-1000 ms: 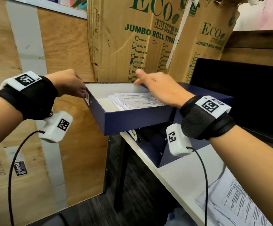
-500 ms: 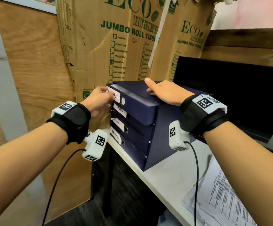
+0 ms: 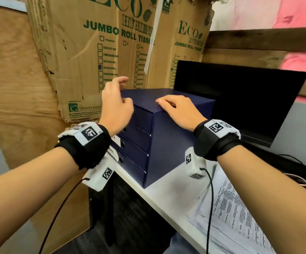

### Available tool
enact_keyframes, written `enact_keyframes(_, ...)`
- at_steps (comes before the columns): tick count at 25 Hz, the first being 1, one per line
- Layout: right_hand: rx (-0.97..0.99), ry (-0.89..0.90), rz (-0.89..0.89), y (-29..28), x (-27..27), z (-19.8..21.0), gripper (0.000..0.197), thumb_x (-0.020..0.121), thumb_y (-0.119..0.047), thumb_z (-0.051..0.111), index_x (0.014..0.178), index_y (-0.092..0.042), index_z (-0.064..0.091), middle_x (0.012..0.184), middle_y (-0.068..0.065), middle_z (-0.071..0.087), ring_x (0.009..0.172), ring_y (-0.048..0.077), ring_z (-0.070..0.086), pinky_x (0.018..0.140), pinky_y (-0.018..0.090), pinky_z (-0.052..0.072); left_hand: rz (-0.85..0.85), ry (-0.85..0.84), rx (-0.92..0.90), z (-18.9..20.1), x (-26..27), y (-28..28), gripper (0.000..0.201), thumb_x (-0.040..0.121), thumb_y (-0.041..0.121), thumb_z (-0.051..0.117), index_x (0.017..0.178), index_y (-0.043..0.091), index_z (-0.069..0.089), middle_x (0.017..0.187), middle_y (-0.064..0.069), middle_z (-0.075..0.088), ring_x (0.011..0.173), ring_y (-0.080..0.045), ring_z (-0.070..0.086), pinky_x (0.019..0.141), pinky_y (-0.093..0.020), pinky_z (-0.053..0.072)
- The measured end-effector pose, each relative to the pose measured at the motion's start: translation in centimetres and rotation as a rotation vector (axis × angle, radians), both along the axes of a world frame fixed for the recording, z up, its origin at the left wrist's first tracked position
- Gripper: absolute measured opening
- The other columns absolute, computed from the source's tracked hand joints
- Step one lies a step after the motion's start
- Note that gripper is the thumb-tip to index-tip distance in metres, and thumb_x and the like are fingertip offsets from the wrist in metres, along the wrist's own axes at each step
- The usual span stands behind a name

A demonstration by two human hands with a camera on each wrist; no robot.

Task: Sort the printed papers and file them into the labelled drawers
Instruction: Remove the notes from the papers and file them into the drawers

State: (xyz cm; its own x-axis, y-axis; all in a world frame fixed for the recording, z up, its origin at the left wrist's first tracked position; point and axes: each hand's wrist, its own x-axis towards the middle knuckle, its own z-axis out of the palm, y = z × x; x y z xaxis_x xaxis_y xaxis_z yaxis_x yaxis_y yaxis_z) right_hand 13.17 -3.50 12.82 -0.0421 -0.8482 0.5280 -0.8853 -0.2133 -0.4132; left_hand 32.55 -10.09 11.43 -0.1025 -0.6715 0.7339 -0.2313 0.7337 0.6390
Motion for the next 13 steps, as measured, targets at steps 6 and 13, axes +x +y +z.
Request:
enact_keyframes(6, -0.142, 0.161, -0.388, 9.5, -9.2, -4.8, 0.027, 0.099, -0.021, 0.047, 0.117, -0.018, 0.067, 0.115, -0.004, 0.068, 0.109, 0.018, 0.058, 0.096, 0.033, 0.042, -0.328, -0.246, -0.410, -2.4, -9.4, 10.8, 0.052, 0.081, -0.002, 0.046, 0.131, 0.013, 0.049, 0.120, -0.002, 0.046, 0.112, -0.016, 0.035, 0.093, -0.016, 0.030)
enact_keyframes(13, -0.032, 0.231, -0.680, 19.9, -16.1, -7.5, 0.026, 0.094, -0.013, 0.048, 0.105, -0.009, 0.072, 0.106, 0.005, 0.071, 0.106, 0.024, 0.059, 0.092, 0.034, 0.043, -0.480, -0.482, -0.265, -8.5, -19.7, 11.2, 0.052, 0.086, -0.001, 0.043, 0.135, 0.013, 0.047, 0.118, 0.000, 0.045, 0.115, -0.017, 0.031, 0.087, -0.024, 0.040)
